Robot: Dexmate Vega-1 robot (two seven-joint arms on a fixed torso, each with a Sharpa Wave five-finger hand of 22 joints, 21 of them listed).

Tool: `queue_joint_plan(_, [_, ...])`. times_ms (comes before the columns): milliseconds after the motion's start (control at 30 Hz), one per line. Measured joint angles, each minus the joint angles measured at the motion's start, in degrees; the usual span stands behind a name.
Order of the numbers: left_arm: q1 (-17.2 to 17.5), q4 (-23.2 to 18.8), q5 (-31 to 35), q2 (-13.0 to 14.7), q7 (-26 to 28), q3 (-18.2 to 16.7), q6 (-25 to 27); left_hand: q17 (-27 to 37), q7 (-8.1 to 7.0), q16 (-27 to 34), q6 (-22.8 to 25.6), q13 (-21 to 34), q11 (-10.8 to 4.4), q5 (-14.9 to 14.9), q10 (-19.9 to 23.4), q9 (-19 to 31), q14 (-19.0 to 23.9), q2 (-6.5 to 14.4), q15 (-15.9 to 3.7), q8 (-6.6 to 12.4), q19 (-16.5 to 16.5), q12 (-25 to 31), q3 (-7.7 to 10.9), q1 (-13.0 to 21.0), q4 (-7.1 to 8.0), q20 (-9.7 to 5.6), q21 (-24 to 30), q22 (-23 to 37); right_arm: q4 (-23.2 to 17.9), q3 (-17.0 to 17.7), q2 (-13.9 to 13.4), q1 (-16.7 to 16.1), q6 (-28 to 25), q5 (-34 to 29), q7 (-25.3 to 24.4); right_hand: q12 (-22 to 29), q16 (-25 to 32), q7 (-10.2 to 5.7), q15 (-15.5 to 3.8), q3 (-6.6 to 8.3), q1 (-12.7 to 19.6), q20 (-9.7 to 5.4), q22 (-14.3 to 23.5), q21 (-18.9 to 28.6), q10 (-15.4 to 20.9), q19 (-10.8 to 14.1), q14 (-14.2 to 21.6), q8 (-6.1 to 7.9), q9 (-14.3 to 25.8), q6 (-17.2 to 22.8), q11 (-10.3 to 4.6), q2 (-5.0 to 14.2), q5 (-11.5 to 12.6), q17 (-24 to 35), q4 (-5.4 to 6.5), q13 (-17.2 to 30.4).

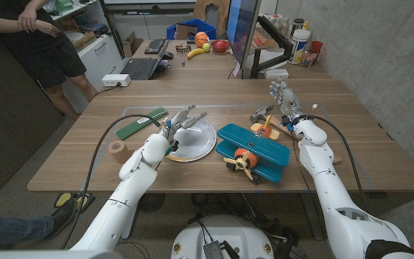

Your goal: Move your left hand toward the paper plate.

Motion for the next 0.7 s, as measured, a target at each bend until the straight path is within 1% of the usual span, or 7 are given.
queue_joint_plan(233, [0.1,-0.1,2.5,0.6,0.6,1.0,0.5,0.0,0.0,0.0,0.0,0.0,0.0,0.0,0.0,0.0,0.0,0.0,0.0,0.0,0.0,0.0,0.06,0.0,-0.06,0.0,0.0,0.0,0.5,-0.1,0.0,0.2,-0.2,-0.2,-0.2,0.0,0.0,0.0,0.0,-0.01,0.0,0.0,0.0,0.0,0.0,0.0,0.0,0.0,0.0,0.0,0.0,0.0,0.0,0.0,-0.01,0.0])
queue_joint_plan(333, [0.1,-0.1,3.1,0.7,0.7,1.3,0.7,0.0,0.0,0.0,0.0,0.0,-0.2,0.0,0.2,0.0,0.0,0.2,0.0,0.0,0.0,0.0,0.06,0.2,-0.06,0.0,0.0,0.0,0.8,-0.1,0.1,0.4,-0.2,-0.2,-0.2,0.0,0.0,0.0,0.0,-0.24,0.0,0.0,0.0,0.0,0.0,0.0,0.0,0.0,0.0,0.0,0.0,0.0,0.0,0.0,-0.24,0.0])
queue_joint_plan(700, [0.1,-0.1,5.8,1.4,0.8,2.3,1.6,0.0,0.0,0.0,0.0,0.0,-0.2,0.0,0.2,0.0,0.0,0.2,0.0,0.0,0.0,0.0,0.06,0.2,-0.06,0.0,0.2,0.0,1.5,-0.3,0.1,0.7,-0.2,-0.5,-0.5,0.0,0.0,0.0,0.0,-0.24,0.0,0.0,0.0,0.0,0.0,0.0,0.0,0.0,0.0,0.0,0.0,0.0,0.0,0.0,-0.24,0.0])
